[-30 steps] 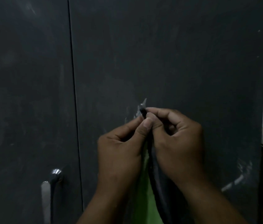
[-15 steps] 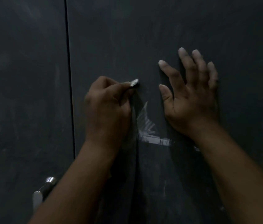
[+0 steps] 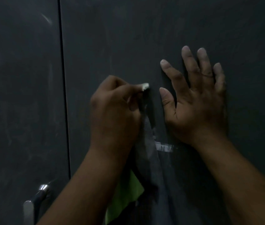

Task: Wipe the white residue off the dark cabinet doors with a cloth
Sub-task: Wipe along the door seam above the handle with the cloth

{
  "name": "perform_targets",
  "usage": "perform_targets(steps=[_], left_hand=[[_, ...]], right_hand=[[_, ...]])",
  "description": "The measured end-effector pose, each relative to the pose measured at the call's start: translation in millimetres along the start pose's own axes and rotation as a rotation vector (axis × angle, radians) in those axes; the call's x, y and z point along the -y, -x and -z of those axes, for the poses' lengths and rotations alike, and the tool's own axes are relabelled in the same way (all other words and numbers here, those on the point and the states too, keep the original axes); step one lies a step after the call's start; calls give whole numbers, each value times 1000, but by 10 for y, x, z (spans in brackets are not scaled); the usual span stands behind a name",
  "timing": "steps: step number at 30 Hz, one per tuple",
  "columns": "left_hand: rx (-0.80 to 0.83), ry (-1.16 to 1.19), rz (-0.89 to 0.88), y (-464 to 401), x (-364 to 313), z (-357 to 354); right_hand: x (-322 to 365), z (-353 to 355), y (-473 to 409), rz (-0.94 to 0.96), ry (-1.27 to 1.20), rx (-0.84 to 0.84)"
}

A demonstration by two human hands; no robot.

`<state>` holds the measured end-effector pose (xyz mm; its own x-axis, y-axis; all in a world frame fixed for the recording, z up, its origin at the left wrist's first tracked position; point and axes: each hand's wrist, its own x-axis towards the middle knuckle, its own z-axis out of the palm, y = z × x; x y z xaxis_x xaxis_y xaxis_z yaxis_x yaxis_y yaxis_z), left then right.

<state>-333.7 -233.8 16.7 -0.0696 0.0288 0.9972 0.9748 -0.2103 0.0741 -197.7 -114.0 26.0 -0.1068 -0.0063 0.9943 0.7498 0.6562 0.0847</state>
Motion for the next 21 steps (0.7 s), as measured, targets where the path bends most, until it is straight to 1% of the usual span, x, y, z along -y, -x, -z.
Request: perform_targets(steps=[2,4,6,9,11,12,14,16,18,19,21], left_hand=[[82,-22,-49,255,-30,-3],[72,-1,-54,451,24,20],[-4,0,-35,441,121,52],[-165,-49,18,156,201,73],[-211,-54,72,-22,179,40],[-198,-44,84,-53,148,8],[-113,-32,45,24,58,-47],[2,-58,-28,267,-25,-59],[70,-26,-38,529,-20,-3],[68,3,-23,614,21,40],[13,6,-3,637,140,127]], right_hand=[[-4,3,0,3,-3,3],[-9,2,1,9,3,7],[-15,-3,3,6,14,9],[-9,-3,2,5,10,0],[1,-1,6,0,11,-2],[8,-2,12,-5,10,-1],[21,-8,23,-15,10,-4],[28,-14,36,-15,13,-4],[28,-16,64,-15,20,1],[30,-19,82,-15,24,2],[38,-23,120,-16,33,-3]])
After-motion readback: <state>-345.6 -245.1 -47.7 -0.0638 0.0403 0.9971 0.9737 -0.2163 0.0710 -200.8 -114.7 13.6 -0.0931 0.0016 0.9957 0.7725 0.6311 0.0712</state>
